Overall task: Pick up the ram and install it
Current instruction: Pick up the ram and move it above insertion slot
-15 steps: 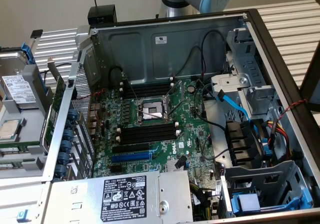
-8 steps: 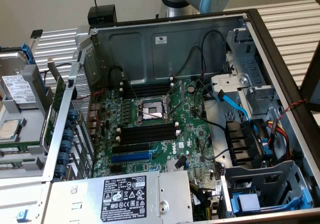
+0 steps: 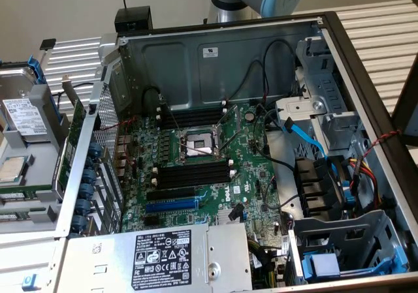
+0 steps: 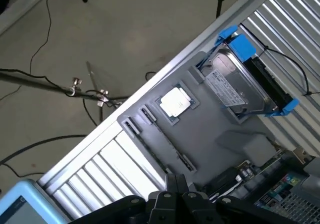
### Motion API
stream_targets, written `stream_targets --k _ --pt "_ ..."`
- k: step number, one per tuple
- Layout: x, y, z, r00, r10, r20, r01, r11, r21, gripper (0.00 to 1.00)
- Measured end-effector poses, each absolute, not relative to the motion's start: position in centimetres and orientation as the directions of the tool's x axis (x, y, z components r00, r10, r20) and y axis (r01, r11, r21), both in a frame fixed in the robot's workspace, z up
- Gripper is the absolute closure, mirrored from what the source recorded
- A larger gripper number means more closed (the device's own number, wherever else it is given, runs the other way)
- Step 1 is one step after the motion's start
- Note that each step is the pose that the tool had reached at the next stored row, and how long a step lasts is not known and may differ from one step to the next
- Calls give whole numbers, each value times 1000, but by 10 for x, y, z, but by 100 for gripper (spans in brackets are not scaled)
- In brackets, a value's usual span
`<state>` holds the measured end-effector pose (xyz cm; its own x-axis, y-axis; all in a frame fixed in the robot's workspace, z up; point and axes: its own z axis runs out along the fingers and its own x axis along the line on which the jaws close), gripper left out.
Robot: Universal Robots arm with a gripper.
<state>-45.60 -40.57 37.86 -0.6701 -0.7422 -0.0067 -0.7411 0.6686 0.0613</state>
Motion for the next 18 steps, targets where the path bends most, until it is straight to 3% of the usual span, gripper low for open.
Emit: stream_targets --k 18 --pt "-456 -406 378 -395 -919 -7 -917 393 61 89"
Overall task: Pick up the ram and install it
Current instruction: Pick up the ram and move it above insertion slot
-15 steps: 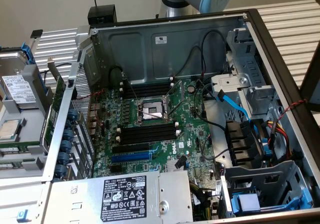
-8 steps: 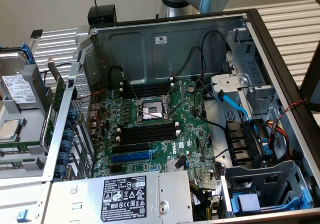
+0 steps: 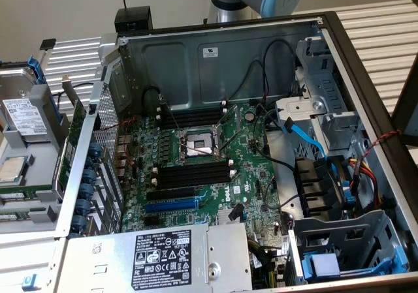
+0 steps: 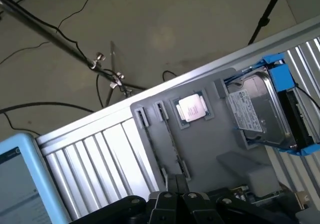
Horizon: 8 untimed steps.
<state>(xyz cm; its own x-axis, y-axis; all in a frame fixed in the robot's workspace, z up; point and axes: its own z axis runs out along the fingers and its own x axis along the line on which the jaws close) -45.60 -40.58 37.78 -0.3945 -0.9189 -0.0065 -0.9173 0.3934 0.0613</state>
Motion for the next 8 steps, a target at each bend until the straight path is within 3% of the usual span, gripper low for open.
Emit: stream_targets --k 8 --pt "-456 -406 378 -257 -966 -5 -965 257 61 89"
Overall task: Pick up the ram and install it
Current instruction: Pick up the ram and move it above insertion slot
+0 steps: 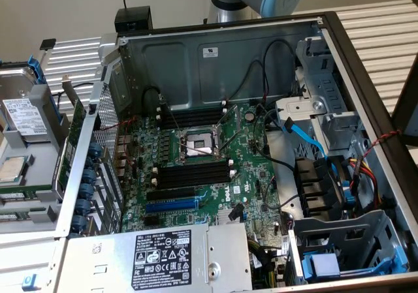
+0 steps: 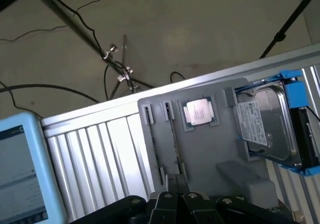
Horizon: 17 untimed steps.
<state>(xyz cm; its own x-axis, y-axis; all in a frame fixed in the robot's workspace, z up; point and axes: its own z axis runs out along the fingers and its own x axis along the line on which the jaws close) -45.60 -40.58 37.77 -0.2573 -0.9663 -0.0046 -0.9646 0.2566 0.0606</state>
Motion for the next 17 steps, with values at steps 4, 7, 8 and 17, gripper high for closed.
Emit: stream_targets --k 4,7,8,17 --pt "-456 -406 378 -189 -982 -5 -980 189 60 89" --pt "-456 -406 378 -147 -989 -5 -987 147 60 89" --pt "-456 -406 378 -137 -991 -5 -989 137 60 89" --pt "-456 -406 378 -90 -996 -5 -995 90 53 89"
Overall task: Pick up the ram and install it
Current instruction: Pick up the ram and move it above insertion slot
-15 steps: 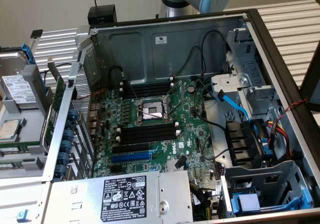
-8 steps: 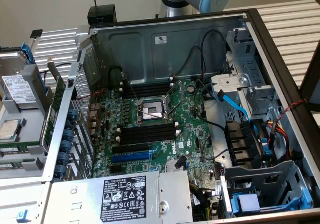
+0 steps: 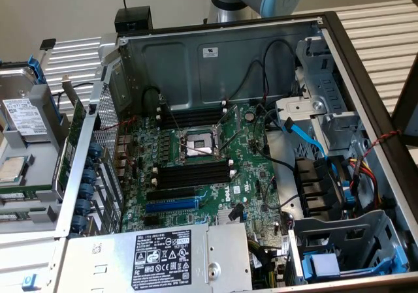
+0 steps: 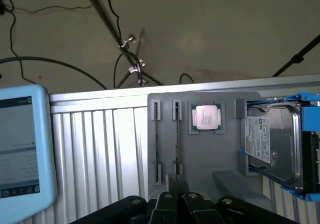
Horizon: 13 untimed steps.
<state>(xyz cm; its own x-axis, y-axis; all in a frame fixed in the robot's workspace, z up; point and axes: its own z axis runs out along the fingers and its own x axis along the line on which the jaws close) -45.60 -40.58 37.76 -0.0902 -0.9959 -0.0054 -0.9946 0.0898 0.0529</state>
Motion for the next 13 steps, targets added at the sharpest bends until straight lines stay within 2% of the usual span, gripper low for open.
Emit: stream_targets --k 2,3,4,5,6,7,13 --pt "-456 -406 378 -90 -996 -5 -995 90 53 88" --pt "-456 -406 378 -90 -996 -5 -995 90 53 83" --pt "-456 -406 378 -90 -996 -5 -995 90 53 83" --pt "-456 -406 377 -90 -996 -5 -995 90 53 76" --pt "-456 -406 377 -90 -996 -6 -995 89 52 76" --pt "-456 -406 376 -89 -996 -6 -995 88 51 69" --pt "-456 -407 367 -83 -996 -8 -996 83 41 69"
